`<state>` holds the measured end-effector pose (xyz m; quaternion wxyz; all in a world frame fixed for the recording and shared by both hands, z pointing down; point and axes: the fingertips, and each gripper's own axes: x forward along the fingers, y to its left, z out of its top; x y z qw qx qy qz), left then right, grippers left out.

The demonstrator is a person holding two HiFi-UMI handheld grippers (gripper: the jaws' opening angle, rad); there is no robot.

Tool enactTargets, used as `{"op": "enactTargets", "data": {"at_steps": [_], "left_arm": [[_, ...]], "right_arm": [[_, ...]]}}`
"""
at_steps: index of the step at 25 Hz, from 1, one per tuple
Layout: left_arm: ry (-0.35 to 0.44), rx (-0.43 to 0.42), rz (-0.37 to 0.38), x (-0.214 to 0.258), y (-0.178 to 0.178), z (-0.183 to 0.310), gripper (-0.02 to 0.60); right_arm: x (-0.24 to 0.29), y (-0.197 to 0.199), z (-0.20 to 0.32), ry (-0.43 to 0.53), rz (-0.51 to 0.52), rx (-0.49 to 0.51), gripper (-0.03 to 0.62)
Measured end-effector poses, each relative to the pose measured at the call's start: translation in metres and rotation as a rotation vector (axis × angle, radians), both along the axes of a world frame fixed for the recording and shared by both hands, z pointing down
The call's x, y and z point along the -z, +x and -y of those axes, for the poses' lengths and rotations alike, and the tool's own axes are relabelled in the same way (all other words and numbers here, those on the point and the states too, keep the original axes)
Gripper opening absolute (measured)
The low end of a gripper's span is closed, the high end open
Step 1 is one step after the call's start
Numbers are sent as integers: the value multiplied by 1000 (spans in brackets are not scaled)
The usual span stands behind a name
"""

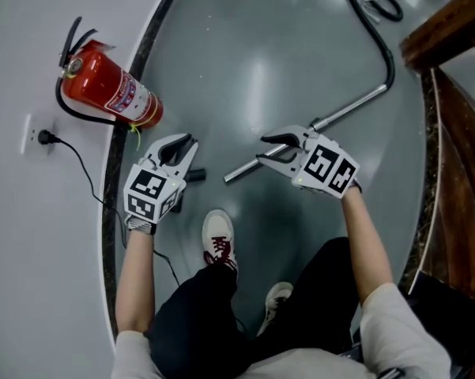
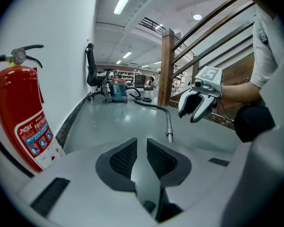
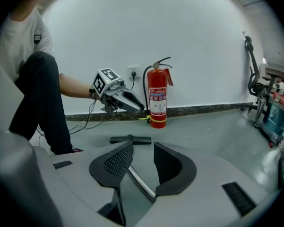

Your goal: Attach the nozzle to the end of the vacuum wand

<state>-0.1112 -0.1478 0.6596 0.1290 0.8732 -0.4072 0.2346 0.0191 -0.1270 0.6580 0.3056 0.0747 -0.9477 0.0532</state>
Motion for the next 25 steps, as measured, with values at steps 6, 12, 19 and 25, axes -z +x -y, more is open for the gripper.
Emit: {"op": "enactTargets", "data": {"at_steps": [6, 12, 19, 25], "left_arm": [[32, -74, 28, -56, -5, -8, 66], [-63, -42, -24, -108, -15, -34, 81], [-175, -87, -10, -143, -21, -63, 110], [-207, -106, -6, -154, -23, -63, 123]], "right_arm": [[-56, -19, -13, 0, -108, 156, 146], [-121, -4, -26, -39, -186, 219, 158], [-186, 9, -39, -17, -324, 330, 166], [-205, -3, -40, 20, -321, 369, 170]]}}
